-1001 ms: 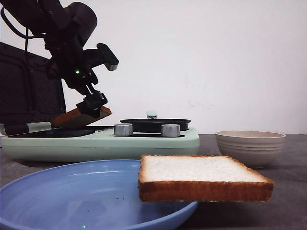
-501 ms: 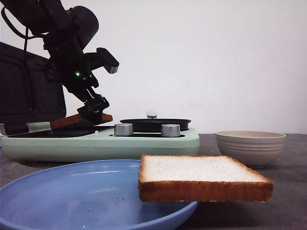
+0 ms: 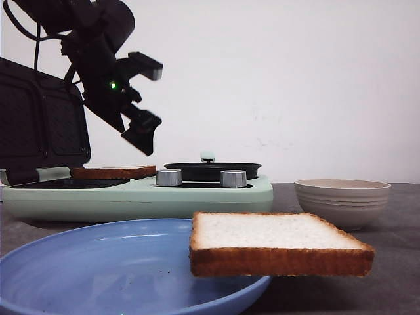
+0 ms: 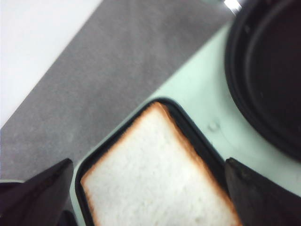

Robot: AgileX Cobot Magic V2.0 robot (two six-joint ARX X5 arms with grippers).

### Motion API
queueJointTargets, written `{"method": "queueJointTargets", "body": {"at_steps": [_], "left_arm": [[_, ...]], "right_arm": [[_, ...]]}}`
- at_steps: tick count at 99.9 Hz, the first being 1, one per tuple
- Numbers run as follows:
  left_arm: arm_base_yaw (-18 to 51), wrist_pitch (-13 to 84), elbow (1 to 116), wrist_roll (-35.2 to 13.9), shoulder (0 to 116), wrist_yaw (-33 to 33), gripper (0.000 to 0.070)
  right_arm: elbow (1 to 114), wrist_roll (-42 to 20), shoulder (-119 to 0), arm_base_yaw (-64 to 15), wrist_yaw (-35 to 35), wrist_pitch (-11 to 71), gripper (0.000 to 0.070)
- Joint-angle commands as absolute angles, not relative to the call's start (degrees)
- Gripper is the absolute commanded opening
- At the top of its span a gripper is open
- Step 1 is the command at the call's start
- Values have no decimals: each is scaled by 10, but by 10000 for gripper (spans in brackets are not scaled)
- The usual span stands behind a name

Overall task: Make breakfast with bread and shrimp
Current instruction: 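Lower the bread onto the farther press plate and open the left gripper, then raise the left gripper away from the press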

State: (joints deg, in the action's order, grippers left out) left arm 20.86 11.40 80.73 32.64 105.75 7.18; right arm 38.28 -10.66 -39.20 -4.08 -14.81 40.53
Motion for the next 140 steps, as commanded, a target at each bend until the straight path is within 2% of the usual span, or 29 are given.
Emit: {"method": "queueJointTargets", "body": {"at_steps": [1, 18, 39, 66, 82, 93, 100, 109, 140], "left_arm": [[209, 119, 829, 291, 1071, 67, 596], [209, 160, 870, 250, 1071, 62, 596], [209, 213, 920, 170, 1071, 56, 595], [209, 280, 955, 118, 1055, -17, 591], [204, 315, 955, 78, 1022, -23, 589], [192, 318, 955, 49, 995, -58, 569], [182, 319, 955, 34, 980, -95, 512], [171, 321, 945, 20, 959, -136, 456], [168, 271, 818, 6, 826, -170, 456]], "right_arm": [[392, -100, -396, -41, -148, 403, 446], [392, -100, -396, -41, -148, 402, 446], [392, -100, -396, -41, -148, 404, 446], [392, -100, -396, -41, -150, 409, 446], [392, -100, -396, -41, -159, 421, 446], [392, -100, -396, -41, -177, 425, 446], [392, -100, -396, -41, -188, 427, 446], [392, -101, -396, -41, -202, 431, 446], [392, -102, -396, -41, -233, 434, 448]]}}
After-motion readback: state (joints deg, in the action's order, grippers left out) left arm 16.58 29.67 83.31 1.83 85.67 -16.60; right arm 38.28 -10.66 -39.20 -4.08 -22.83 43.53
